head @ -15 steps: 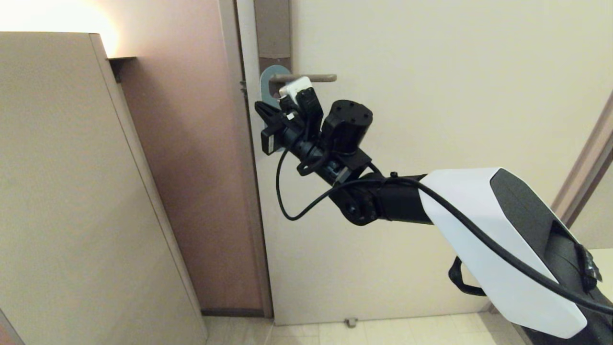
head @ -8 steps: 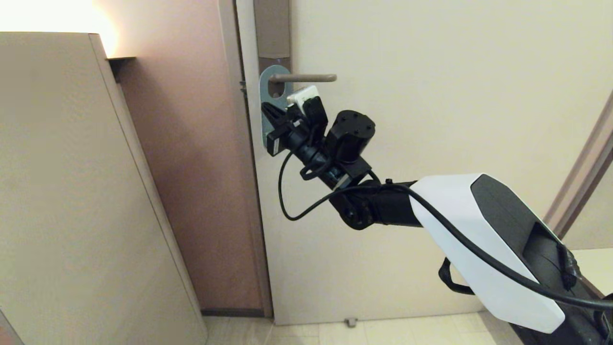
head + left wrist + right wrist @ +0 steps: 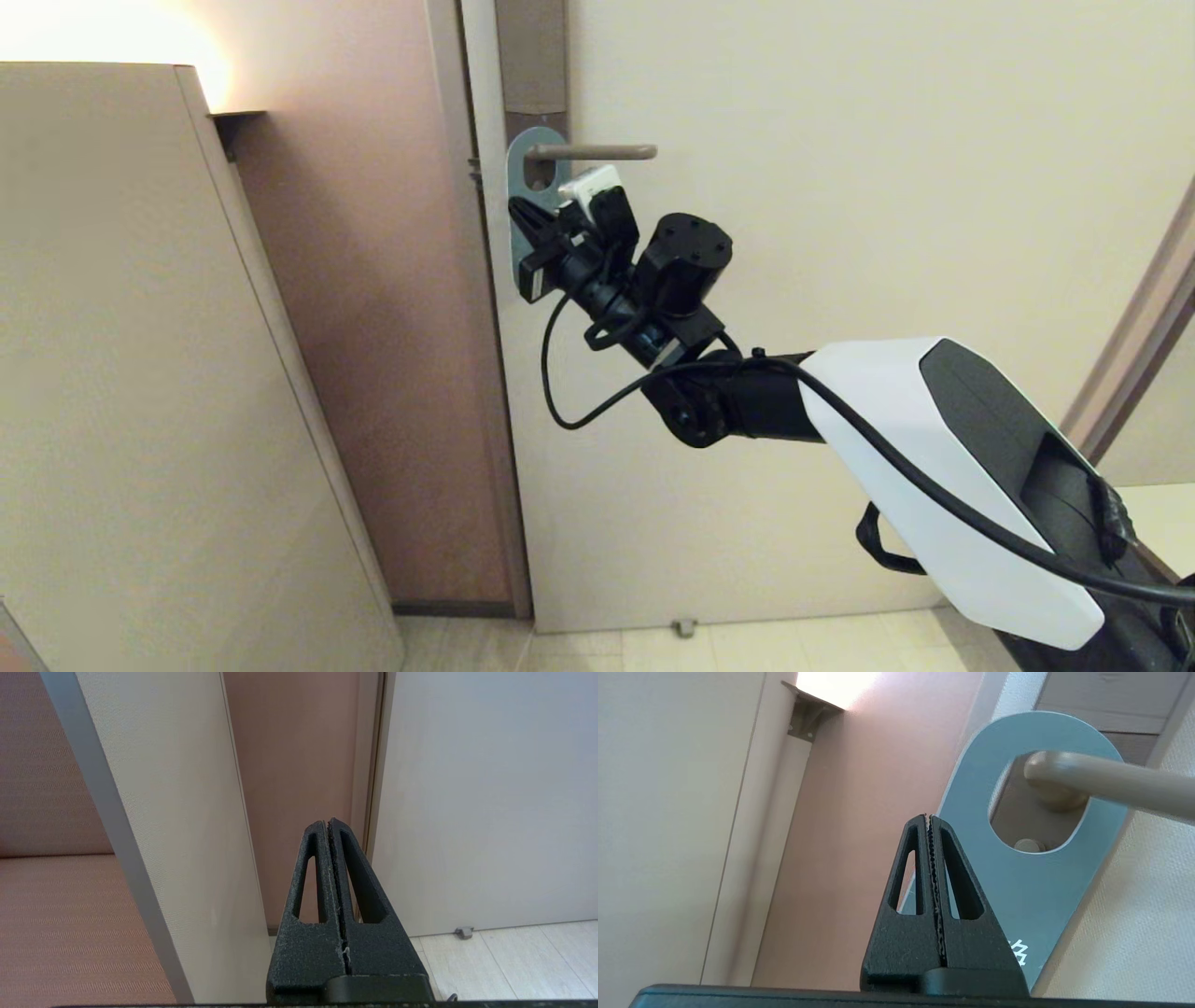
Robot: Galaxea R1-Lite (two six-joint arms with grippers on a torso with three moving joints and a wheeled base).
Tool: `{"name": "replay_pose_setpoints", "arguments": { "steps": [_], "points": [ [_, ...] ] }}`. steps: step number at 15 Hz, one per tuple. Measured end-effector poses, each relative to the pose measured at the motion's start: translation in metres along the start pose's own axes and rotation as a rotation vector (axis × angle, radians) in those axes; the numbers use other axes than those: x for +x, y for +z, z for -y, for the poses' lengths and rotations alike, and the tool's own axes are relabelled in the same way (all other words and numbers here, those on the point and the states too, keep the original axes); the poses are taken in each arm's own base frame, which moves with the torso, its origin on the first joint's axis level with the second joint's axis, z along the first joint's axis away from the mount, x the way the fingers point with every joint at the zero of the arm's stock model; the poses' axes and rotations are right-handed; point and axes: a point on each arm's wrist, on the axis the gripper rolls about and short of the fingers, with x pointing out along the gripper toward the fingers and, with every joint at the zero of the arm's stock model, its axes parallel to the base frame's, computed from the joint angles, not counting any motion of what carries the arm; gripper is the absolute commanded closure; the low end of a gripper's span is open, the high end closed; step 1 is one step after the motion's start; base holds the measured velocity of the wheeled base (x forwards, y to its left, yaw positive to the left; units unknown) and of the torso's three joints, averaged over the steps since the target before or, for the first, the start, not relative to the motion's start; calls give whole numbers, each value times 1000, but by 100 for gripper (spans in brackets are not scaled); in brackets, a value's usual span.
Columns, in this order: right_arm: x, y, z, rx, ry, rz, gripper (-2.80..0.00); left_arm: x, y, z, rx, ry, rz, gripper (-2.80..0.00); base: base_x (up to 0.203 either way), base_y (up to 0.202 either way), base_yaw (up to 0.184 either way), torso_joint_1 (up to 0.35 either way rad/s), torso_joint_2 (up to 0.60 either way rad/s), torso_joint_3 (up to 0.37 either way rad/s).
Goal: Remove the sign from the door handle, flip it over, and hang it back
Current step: Hang the sign back with the other side facing out
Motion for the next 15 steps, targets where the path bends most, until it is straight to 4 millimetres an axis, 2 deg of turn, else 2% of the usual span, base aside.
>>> {"name": "replay_pose_setpoints", "arguments": {
  "steps": [15],
  "points": [
    [0, 8, 8, -12, 4, 17, 0, 0, 0, 0, 1, -1, 0, 0, 0, 0, 0, 0, 0, 0]
  ]
}}
